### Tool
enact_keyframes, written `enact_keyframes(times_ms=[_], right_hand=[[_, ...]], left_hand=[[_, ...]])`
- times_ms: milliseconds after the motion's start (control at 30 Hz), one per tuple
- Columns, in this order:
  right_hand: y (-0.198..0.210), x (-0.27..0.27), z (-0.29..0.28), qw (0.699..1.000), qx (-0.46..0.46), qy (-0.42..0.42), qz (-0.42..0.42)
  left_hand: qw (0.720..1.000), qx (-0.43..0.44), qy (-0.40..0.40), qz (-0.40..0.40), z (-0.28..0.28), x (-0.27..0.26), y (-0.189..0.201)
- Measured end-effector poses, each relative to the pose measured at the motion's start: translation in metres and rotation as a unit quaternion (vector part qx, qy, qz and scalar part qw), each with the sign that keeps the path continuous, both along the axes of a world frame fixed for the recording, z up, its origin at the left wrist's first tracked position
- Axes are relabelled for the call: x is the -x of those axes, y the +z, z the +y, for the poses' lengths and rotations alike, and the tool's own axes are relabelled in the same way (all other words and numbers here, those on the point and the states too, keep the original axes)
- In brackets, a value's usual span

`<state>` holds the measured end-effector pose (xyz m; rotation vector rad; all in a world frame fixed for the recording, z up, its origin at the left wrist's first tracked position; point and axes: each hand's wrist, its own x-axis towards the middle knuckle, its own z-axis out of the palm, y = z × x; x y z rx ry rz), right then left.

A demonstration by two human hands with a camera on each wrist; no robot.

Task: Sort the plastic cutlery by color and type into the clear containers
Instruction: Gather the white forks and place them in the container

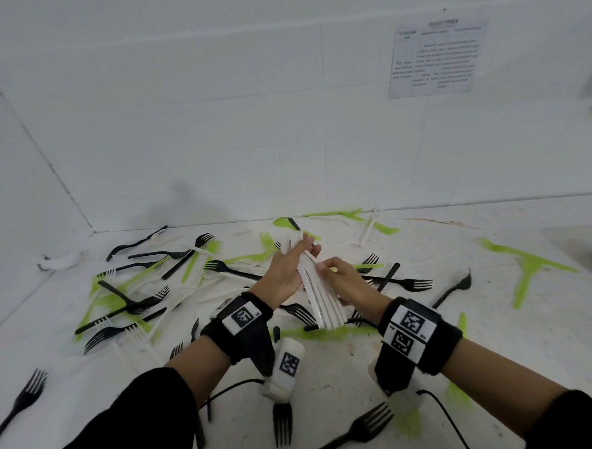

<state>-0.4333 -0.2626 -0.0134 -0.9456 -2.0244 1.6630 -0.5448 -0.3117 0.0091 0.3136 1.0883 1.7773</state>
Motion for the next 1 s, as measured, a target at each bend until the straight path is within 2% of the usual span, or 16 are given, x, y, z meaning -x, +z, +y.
enact_keyframes(times_ms=[133, 233, 333, 500, 600, 700, 767, 867, 1000], right_hand=[[0.007, -0.003, -0.008, 0.983, 0.128, 0.114, 0.065], [0.011, -0.003, -0.008, 0.974, 0.185, 0.105, 0.073], [0.015, -0.002, -0.008, 0.985, 0.136, 0.094, 0.042], [0.016, -0.007, -0.012, 0.986, 0.102, 0.110, 0.077], [0.009, -0.006, -0.007, 0.992, -0.021, 0.121, 0.038], [0.009, -0.007, -0.009, 0.987, -0.045, 0.154, 0.031], [0.015, -0.008, -0.016, 0.984, -0.019, 0.173, 0.049], [0.017, -0.008, -0.021, 0.984, 0.063, 0.155, 0.058], [0.018, -0.010, -0.016, 0.977, 0.168, 0.113, 0.073]], left_hand=[[0.999, 0.003, -0.023, 0.041, -0.003, 0.003, 0.005], [0.996, 0.013, -0.049, 0.070, -0.008, 0.007, 0.007], [0.990, 0.037, -0.069, 0.113, -0.013, 0.013, 0.007], [0.992, 0.031, -0.040, 0.119, -0.015, 0.015, 0.005], [0.992, 0.012, -0.001, 0.126, -0.011, 0.009, 0.004], [0.992, -0.009, 0.010, 0.125, -0.009, 0.005, 0.006], [0.996, -0.022, 0.008, 0.087, -0.008, 0.006, 0.007], [0.998, -0.018, -0.010, 0.058, -0.007, 0.008, 0.009], [0.989, 0.014, -0.051, 0.135, -0.011, 0.013, 0.011]])
